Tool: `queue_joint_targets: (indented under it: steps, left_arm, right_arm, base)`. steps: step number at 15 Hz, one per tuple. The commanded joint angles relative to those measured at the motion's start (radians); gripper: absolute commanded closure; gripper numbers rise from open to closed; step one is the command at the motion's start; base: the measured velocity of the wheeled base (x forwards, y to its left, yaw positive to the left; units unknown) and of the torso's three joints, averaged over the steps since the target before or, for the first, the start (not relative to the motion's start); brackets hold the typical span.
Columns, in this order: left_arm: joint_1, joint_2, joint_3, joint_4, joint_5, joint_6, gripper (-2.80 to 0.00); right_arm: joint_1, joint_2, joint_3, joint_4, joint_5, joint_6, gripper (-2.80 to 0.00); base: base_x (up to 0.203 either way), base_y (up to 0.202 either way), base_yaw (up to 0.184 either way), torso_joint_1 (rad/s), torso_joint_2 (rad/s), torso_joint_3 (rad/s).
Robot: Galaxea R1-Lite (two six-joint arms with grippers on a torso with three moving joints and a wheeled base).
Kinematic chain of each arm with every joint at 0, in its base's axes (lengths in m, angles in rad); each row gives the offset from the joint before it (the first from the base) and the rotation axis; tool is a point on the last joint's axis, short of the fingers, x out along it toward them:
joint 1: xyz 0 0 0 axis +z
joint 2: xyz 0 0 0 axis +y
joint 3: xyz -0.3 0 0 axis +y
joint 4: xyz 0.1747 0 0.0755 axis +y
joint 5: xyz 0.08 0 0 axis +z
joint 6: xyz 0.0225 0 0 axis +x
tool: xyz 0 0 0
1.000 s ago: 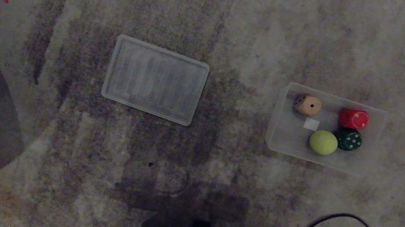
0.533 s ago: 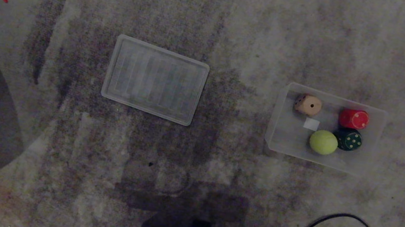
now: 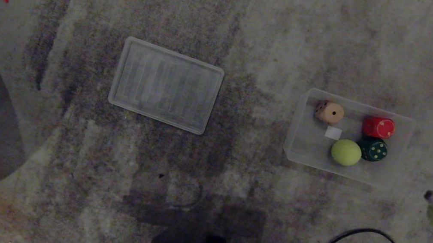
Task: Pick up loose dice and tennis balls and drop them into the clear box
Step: Put the ball in the box
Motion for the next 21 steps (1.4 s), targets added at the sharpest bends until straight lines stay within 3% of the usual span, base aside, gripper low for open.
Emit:
queue_joint_targets:
  steps: [1,4,6,12,13,18,21]
  left_arm:
    - [0.0,0.002,0.002,0.0,0.001,-0.001,0.0]
    - [0.0,0.002,0.002,0.0,0.001,-0.001,0.0]
    - [0.0,0.002,0.002,0.0,0.001,-0.001,0.0]
    - [0.0,0.002,0.002,0.0,0.001,-0.001,0.0]
    - [0.0,0.001,0.002,0.001,0.001,-0.001,0.0]
    - [0.0,0.002,0.002,0.0,0.001,-0.001,0.0]
    - [0.0,0.002,0.002,0.001,0.001,-0.001,0.0]
  right_arm:
    - [0.015,0.324,-0.017,-0.253,0.019,0.029,0.0]
    - [0.061,0.56,-0.051,-0.577,0.039,0.082,0.0]
    - [0.1,0.664,-0.092,-0.746,0.045,0.159,0.0]
    - [0.126,0.714,-0.174,-0.803,0.052,0.304,0.0]
    - [0.134,0.719,-0.172,-0.803,0.06,0.319,-2.8]
    - [0.179,0.716,-0.166,-0.802,0.065,0.324,-2.8]
    - [0.184,0.692,-0.143,-0.798,0.062,0.272,-2.8]
  base:
    - [0.0,0.0,0.0,0.0,0.0,0.0]
    - [0.0,0.0,0.0,0.0,0.0,0.0]
    - [0.0,0.0,0.0,0.0,0.0,0.0]
    - [0.0,0.0,0.0,0.0,0.0,0.0]
    - [0.0,0.0,0.0,0.0,0.0,0.0]
    - [0.0,0.0,0.0,0.0,0.0,0.0]
    - [0.0,0.0,0.0,0.0,0.0,0.0]
